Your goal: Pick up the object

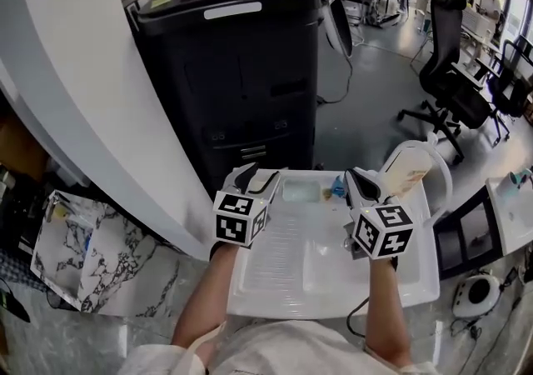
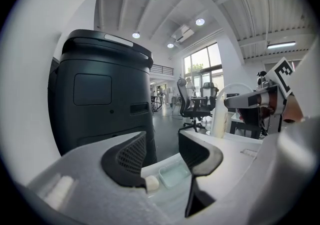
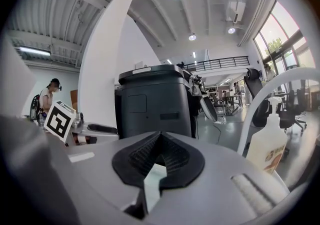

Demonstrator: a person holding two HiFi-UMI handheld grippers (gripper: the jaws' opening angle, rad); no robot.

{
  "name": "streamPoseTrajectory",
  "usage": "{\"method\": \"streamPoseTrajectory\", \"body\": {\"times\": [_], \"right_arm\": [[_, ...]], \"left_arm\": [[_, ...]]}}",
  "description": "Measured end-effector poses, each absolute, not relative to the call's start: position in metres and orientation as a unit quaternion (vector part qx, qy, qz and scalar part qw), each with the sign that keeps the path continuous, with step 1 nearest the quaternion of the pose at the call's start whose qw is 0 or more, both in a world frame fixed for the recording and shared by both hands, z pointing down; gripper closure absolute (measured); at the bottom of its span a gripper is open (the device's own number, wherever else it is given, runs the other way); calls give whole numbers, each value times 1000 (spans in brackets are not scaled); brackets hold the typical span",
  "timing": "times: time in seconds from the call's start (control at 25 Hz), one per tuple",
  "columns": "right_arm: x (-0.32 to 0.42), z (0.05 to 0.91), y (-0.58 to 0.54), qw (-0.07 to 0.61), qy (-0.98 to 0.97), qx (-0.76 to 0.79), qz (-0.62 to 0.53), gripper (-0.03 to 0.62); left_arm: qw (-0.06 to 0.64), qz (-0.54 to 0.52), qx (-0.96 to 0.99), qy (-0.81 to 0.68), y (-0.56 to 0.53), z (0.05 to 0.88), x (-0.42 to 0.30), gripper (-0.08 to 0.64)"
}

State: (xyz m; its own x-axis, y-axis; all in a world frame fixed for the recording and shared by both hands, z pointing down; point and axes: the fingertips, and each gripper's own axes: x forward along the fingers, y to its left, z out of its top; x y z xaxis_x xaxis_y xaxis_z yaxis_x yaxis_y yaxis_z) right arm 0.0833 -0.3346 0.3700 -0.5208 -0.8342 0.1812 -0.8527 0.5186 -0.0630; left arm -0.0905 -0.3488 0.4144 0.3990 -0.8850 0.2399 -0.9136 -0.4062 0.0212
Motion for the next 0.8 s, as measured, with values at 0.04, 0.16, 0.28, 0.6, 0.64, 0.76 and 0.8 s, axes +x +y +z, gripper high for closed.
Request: {"method": "streamPoseTrajectory", "body": {"times": [0.04, 0.16, 0.28, 0.6, 0.64, 0.76, 0.8], "right_arm": [[84, 370, -337, 63, -870, 483, 73, 589], [85, 369, -343, 60, -874, 476, 73, 589], [84, 370, -346, 59, -877, 471, 73, 589], [87, 379, -352, 65, -880, 464, 78, 589], [87, 379, -352, 64, -880, 463, 78, 589], [86, 381, -352, 63, -882, 461, 77, 589], [86, 381, -352, 63, -882, 461, 77, 589]], "left_arm": [[74, 96, 833, -540, -351, 414, -89, 353], [73, 101, 832, -540, -356, 415, -85, 350], [75, 103, 833, -538, -360, 415, -82, 348], [70, 111, 851, -508, -372, 414, -65, 347], [67, 117, 855, -500, -373, 414, -62, 347], [49, 138, 864, -481, -379, 415, -54, 347], [44, 146, 866, -475, -382, 416, -52, 347]]}}
